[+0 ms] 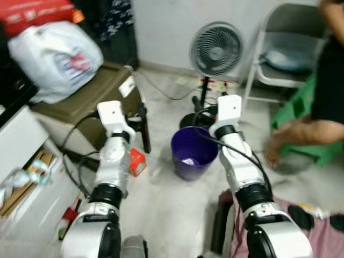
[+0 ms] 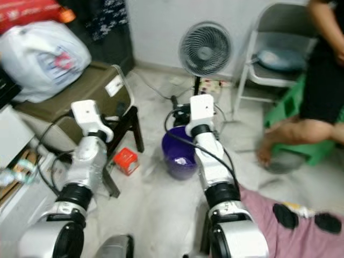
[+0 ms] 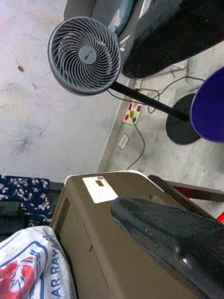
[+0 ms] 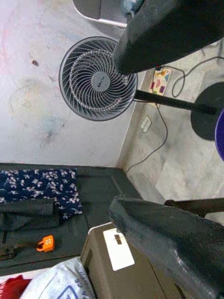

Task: Clean up the room

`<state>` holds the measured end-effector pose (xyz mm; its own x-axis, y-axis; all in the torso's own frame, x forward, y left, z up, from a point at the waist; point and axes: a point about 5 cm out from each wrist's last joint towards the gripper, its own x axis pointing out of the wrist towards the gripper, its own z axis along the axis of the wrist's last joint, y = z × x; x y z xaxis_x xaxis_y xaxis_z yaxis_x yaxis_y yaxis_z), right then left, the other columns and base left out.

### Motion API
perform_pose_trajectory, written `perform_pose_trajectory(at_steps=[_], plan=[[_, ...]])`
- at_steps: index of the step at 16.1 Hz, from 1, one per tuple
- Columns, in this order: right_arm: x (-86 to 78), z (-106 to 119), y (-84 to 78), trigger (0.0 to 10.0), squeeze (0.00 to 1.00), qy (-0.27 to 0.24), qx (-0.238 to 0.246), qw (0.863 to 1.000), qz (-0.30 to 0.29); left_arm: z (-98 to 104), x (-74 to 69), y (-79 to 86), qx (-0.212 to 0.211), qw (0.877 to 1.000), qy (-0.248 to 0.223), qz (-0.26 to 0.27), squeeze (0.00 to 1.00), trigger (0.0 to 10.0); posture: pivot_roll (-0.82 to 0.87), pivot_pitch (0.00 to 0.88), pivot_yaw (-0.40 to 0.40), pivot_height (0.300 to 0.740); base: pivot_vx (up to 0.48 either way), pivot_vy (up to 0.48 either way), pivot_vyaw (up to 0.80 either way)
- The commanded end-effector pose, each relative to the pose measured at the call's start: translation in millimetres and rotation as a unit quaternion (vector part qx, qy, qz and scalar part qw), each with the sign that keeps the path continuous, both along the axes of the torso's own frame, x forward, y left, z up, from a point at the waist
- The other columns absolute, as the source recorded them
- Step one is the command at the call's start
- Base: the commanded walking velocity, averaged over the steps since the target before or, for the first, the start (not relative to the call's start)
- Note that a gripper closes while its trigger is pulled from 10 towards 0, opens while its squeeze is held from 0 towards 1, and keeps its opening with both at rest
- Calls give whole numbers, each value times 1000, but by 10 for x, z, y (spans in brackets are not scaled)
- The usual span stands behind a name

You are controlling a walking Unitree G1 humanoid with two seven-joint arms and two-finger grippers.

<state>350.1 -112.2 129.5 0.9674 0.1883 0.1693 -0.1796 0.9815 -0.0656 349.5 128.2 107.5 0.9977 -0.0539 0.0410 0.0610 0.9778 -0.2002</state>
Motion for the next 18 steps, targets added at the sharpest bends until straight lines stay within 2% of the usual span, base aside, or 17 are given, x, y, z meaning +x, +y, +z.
perform_pose_trajectory(at_steps=[1,6,13,18], plan=[[11,18,19,10000,0,-1,7,1000,-1,31,14,36,3,1000,-5,2,0,10000,-32,13,-31,740,0,0,0],[15,16,21,10000,0,-1,7,1000,-1,42,13,21,3,1000,-11,-5,0,10000,-32,10,-30,740,0,0,0],[3,8,32,10000,0,-2,6,1000,2,37,3,8,3,1000,-13,-11,0,10000,-32,3,-27,740,283,0,0],[10,11,39,10000,0,-2,7,1000,2,41,5,8,2,1000,-13,-11,0,10000,-31,6,-26,740,305,0,381]])
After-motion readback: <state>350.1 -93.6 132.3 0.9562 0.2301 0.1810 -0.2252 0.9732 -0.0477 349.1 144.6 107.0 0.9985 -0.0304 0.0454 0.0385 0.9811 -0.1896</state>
